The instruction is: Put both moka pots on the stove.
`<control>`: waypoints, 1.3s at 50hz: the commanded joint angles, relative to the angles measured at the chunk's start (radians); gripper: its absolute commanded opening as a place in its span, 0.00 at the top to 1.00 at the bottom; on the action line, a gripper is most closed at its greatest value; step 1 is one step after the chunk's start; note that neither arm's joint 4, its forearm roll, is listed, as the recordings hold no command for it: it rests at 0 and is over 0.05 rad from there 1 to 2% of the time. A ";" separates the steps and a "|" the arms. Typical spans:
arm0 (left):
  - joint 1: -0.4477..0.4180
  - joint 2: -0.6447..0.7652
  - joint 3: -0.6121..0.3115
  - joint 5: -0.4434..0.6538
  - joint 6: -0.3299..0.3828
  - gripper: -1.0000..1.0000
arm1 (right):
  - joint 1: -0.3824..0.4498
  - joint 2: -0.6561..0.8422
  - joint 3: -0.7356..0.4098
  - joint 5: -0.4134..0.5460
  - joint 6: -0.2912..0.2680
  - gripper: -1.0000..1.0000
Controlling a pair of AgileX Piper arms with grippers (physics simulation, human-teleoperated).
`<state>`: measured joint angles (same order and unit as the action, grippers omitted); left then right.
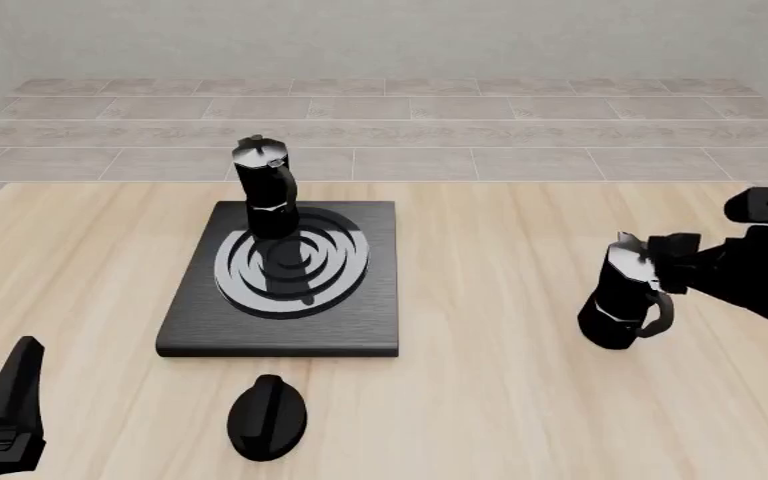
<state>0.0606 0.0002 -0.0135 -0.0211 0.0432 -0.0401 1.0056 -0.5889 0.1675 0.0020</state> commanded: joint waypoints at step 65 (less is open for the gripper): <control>-0.002 0.000 -0.002 0.008 0.018 0.00 | 0.002 0.356 0.171 -0.358 0.037 0.00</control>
<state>0.0602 0.0002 -0.0147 -0.0150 0.0588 -0.0376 1.3358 -0.4357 -0.1624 0.0290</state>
